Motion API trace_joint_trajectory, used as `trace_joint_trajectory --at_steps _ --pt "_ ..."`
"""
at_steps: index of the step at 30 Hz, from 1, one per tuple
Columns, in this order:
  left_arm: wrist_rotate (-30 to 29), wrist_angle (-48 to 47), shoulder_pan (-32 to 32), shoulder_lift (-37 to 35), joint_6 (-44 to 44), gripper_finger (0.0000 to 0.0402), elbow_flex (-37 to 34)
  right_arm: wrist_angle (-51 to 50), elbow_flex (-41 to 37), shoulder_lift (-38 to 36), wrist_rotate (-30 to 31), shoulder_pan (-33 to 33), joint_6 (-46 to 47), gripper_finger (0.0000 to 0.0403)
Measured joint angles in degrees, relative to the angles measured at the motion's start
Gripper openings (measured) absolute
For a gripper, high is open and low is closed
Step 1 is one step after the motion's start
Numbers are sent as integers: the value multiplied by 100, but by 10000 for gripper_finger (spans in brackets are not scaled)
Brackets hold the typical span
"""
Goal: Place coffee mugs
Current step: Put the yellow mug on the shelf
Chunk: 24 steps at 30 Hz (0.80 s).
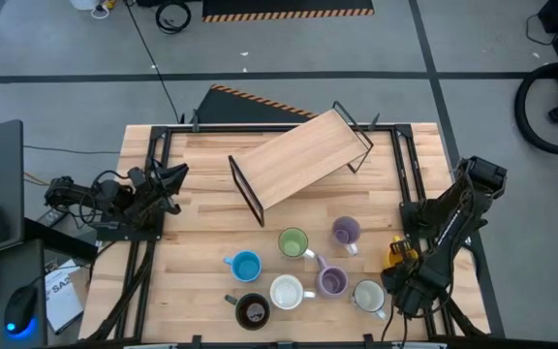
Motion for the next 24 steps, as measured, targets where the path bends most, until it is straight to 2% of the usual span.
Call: trace_joint_trajectory --at_steps 13,20,24 --pt "112 -287 -2 0 -547 54 0 -1063 1 -1100 377 -938 -604 33" --pt "112 -374 -2 1 -752 54 0 -1690 9 -1534 978 -1656 -1170 33" --pt "112 -403 -2 0 -951 54 0 -2091 262 -1562 1290 -2108 -1821 33"
